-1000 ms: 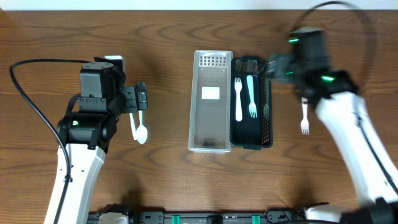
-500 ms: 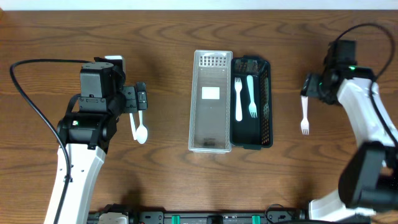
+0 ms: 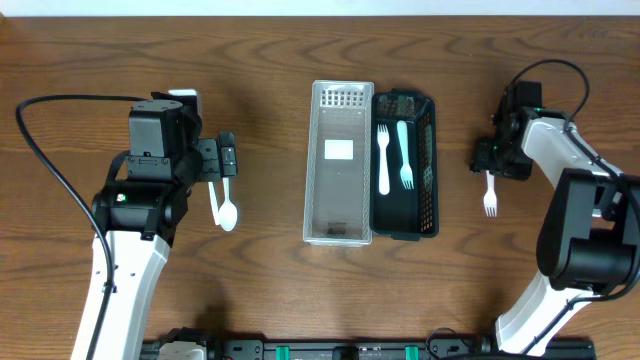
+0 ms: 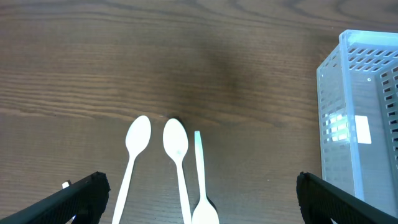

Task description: Pack container

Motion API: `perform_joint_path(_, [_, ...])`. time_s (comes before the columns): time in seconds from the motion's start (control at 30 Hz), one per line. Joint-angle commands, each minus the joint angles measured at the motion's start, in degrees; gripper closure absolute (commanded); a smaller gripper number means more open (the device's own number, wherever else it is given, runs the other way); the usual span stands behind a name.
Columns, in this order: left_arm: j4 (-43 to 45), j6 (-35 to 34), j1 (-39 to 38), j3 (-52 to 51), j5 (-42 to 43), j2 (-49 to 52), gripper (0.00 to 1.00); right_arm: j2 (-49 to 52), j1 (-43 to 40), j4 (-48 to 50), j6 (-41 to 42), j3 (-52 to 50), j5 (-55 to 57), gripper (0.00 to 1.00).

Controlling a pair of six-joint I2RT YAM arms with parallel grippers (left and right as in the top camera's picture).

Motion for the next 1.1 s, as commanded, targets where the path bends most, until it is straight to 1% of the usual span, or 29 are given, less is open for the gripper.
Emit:
perform_joint_path(0.0, [-0.15,0.81,0.28,1.16,-1.14,0.35,0.02,2.03,-0.31,0.09,-0.02,-0.26,-0.61,0.41])
perform_joint_path(0.17, [-0.15,0.81,0.28,1.16,-1.11,0.35,0.02,2.47,-0.31,0.09,0.50,-0.26,-0.87,0.55])
perform_joint_path(0.2, [-0.15,0.81,0.28,1.16,-1.11,0.35,0.02,2.47,-0.31,0.04,0.76,-0.26,-0.85,0.60])
perform_joint_path(0.27, [-0.17,0.81,0.28,1.16,-1.11,0.35,0.02,2.47,-0.31,-0.26,1.09,-0.26,-0.87,0.73])
perform_joint_path(0.3, [-0.17,0.81,0.28,1.16,-1.11,0.35,0.02,2.47,-0.31,-0.42,1.16,-0.26,-0.87,0.77])
perform_joint_path(0.37, [-0.17,0.81,0.28,1.16,-1.11,0.35,0.02,2.29,-0.31,-0.66,2.01,-0.24,-0.96,0.80])
perform_joint_path(0.5, [-0.17,0.81,0.28,1.16,-1.11,0.35,0.02,-0.48,-0.24,-0.87,2.14,-0.17,-1.07,0.83])
perform_joint_path(0.67, [-0.17,0.81,0.28,1.16,-1.11,0.35,0.02,-10.36,1.22,-1.27,2.56,-0.13,-3.72,0.91])
perform_joint_path(0.77, [-0.17,0.81,0.28,1.16,-1.11,0.35,0.02,-18.03,3.80,-0.96,2.56,-0.13,-4.94,0.92])
perform_joint_path(0.83, [-0.17,0.81,0.28,1.16,-1.11,0.35,0.02,-23.15,5.95,-0.46,2.56,-0.13,-4.94,0.99])
perform_joint_path(0.87, [-0.17,0.81,0.28,1.16,-1.11,0.35,0.02,-25.81,7.32,0.00,2.58,-0.13,-4.96,0.99])
perform_joint_path(0.97, [-0.17,0.81,0.28,1.16,-1.11,0.35,0.02,-30.29,11.10,1.18,3.10,-0.13,-5.42,0.99])
perform_joint_path(1.07, [-0.17,0.81,0.28,1.16,-1.11,0.35,0.02,-31.36,15.43,1.29,4.76,-0.15,-5.40,0.99])
